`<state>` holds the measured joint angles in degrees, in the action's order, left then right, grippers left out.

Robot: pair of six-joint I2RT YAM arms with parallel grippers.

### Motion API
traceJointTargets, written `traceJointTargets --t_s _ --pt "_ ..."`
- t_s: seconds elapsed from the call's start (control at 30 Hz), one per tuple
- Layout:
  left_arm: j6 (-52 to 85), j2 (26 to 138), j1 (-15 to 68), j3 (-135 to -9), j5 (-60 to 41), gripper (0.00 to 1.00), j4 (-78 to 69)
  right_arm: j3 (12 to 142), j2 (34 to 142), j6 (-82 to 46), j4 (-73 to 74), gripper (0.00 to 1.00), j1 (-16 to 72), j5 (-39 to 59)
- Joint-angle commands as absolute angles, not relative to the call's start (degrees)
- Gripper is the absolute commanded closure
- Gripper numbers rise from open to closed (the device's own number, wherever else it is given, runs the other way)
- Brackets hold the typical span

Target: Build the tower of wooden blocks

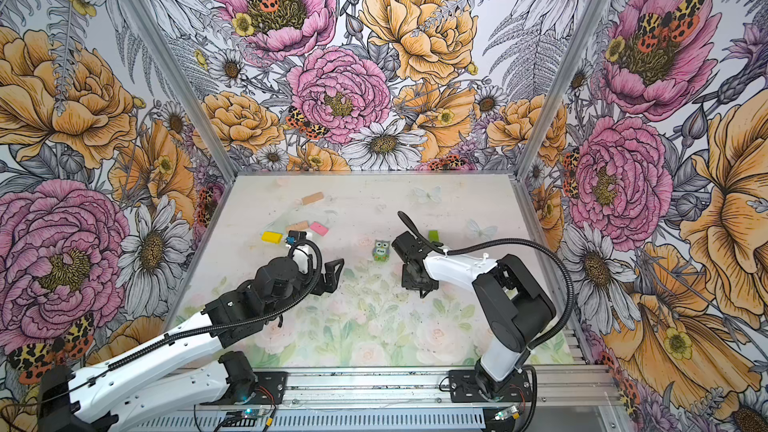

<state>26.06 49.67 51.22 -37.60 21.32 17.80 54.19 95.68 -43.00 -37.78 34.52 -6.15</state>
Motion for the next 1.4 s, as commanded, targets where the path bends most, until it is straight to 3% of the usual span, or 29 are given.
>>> traceJointTargets --t_s 0.0,0.13,0.27,0.43,0.67,1.37 --pt "26.06 50.01 51.65 -37.79 20.57 0.01 17.67 55.08 94.97 -42.36 -36.91 0.62 34.49 -4.26" --pt "25.79 50.01 51.71 -38.53 20.98 0.01 17.87 53.73 86.90 -42.73 -38.84 0.56 35.21 -3.77" --pt "25.49 50.83 51.68 -39.45 21.62 0.01 17.67 53.14 81.54 -41.60 -41.98 0.56 32.86 -7.06" --pt "25.77 52.24 51.90 -39.98 21.69 0.01 16.99 51.16 83.40 -39.09 -41.75 0.64 26.76 -8.04" --pt "26.28 52.97 52.32 -39.81 22.12 0.01 16.19 49.77 85.64 -37.35 -39.50 0.65 22.97 -7.15" --pt "25.58 54.81 52.25 -40.61 22.83 0.01 16.22 45.62 84.89 -39.71 -37.06 0.65 24.36 -2.25"
